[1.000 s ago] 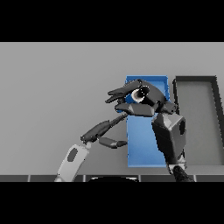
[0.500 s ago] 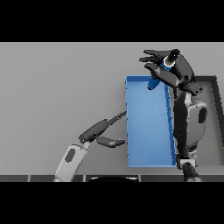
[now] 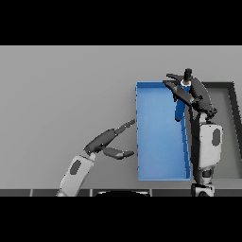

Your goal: Pick up the blue pipe and place it into the blue bin.

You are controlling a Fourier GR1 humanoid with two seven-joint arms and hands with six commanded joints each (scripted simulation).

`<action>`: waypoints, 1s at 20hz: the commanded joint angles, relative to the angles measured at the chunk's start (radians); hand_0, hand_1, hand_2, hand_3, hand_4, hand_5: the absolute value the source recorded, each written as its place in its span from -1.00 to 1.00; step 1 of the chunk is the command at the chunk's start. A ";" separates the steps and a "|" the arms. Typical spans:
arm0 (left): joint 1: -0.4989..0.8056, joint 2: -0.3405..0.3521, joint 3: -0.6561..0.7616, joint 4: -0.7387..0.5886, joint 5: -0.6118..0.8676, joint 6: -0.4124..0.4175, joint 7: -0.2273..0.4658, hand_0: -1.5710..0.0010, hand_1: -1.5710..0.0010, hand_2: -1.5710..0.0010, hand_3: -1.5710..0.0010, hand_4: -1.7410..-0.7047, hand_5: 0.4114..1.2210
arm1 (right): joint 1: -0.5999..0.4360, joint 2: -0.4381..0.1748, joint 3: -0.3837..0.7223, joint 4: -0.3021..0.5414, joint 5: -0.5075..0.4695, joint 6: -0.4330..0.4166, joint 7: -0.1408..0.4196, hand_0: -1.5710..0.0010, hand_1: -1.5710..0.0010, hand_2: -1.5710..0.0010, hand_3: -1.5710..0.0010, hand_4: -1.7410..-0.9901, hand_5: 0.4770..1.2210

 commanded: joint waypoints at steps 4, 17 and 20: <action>-0.015 -0.009 0.002 -0.008 -0.007 0.016 0.018 1.00 1.00 1.00 1.00 0.57 -0.86 | 0.092 -0.019 0.046 0.050 0.038 -0.078 0.000 -1.00 -1.00 -1.00 -1.00 -0.36 1.00; 0.000 -0.001 -0.003 0.002 -0.018 0.018 -0.010 1.00 1.00 1.00 1.00 0.58 -0.80 | 0.100 -0.408 0.619 0.263 -0.518 -0.573 0.000 -0.10 -0.04 -0.01 0.70 -0.10 0.77; -0.002 0.001 0.002 0.000 -0.015 0.018 -0.003 1.00 1.00 1.00 1.00 0.57 -0.80 | 0.049 -0.502 0.736 0.241 -0.544 -0.546 0.001 0.43 0.47 0.49 0.85 0.16 0.59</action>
